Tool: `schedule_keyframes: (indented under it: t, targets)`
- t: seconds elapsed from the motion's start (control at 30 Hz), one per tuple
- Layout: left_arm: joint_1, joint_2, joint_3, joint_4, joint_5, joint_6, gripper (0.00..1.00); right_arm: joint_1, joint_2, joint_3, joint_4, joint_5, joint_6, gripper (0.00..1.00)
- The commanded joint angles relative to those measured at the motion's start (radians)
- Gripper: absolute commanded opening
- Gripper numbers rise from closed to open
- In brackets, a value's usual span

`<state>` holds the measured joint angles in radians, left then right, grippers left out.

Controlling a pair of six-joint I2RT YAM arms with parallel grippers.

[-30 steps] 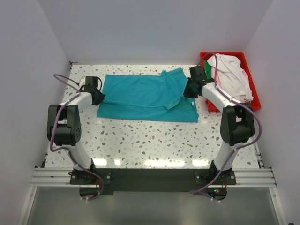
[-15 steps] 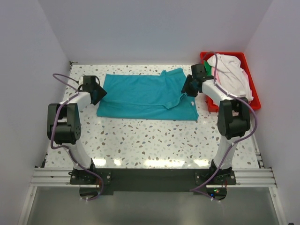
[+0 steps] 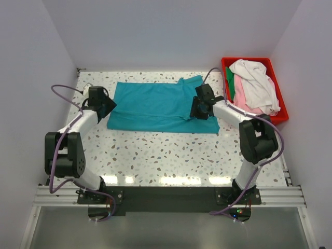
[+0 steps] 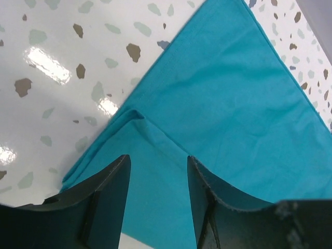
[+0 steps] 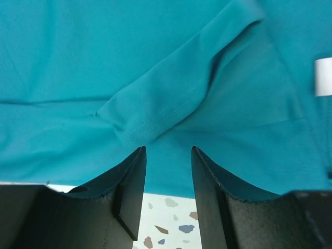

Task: Fold and stack the t-shirts
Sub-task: Fold the tshirt

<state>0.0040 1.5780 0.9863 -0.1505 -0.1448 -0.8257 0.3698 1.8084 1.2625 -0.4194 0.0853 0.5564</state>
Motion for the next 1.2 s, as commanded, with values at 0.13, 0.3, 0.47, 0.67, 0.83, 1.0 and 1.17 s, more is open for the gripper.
schedule_keyframes:
  t: [0.13, 0.3, 0.47, 0.67, 0.83, 1.0, 1.17]
  targets:
    - [-0.119, -0.05, -0.087, 0.015, -0.053, -0.026, 0.48, 0.032, 0.057, 0.02, 0.082, 0.033, 0.02, 0.37]
    - [-0.139, -0.032, -0.129, 0.046, -0.047, -0.027, 0.47, 0.031, 0.106, 0.069, 0.084, 0.045, 0.025, 0.36]
    - [-0.142, -0.019, -0.135, 0.051, -0.045, -0.024, 0.46, 0.032, 0.157, 0.169, 0.064, 0.037, 0.025, 0.36]
    - [-0.142, -0.016, -0.129, 0.043, -0.042, -0.016, 0.46, 0.02, 0.235, 0.293, 0.056, 0.022, 0.023, 0.38]
    - [-0.142, -0.03, -0.121, 0.034, -0.038, -0.007, 0.47, 0.014, 0.272, 0.373, 0.039, -0.004, 0.013, 0.39]
    - [-0.141, -0.061, -0.121, 0.016, -0.053, -0.004, 0.57, 0.009, 0.211, 0.35, 0.045, 0.03, -0.015, 0.53]
    - [-0.141, -0.128, -0.141, -0.012, -0.078, -0.012, 0.64, 0.009, 0.106, 0.269, 0.034, 0.082, -0.023, 0.53]
